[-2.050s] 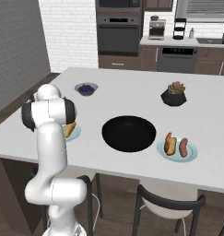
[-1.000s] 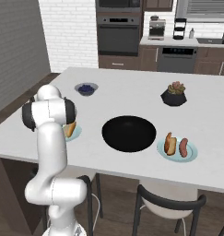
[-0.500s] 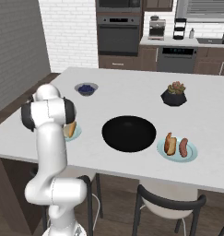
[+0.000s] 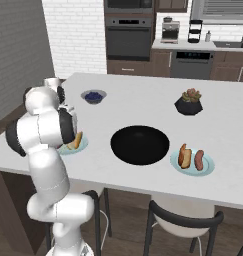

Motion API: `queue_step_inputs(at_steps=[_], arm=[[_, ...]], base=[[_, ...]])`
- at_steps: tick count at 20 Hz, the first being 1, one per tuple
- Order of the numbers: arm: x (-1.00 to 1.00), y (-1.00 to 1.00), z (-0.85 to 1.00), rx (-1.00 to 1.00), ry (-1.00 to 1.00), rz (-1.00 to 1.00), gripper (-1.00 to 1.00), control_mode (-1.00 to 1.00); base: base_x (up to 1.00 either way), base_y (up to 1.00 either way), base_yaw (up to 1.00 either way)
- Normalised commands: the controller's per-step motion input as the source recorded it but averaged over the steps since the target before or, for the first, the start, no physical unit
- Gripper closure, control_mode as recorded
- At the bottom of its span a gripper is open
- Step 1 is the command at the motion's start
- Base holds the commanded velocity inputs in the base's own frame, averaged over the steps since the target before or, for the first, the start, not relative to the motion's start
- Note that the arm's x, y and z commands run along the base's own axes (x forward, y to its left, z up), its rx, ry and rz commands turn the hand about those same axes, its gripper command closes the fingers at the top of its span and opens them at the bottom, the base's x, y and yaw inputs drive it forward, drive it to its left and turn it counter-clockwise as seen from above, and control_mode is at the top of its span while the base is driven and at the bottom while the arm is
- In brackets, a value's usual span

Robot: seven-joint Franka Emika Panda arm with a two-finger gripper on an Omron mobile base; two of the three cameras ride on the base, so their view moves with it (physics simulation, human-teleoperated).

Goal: Place one bun and one sausage from the bowl on each plate.

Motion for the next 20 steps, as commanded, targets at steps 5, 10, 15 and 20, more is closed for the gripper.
queue_step_inputs(at_steps=[5, 10, 15, 20], arm=[[-0.91, -1.00, 0.96, 0.09, -0.05, -0.01, -1.00, -1.00], [-1.00, -0.64, 0.75, 0.07, -0.08, -0.02, -1.00, -1.00], [-1.00, 0.00, 0.80, 0.00, 0.00, -0.05, -1.00, -1.00], [-1.00, 0.00, 0.86, 0.00, 0.00, -0.05, -1.00, -1.00]], base=[[0.00, 0.00, 0.00], [0.00, 0.00, 0.00], [0.00, 0.00, 0.00], [0.00, 0.00, 0.00]])
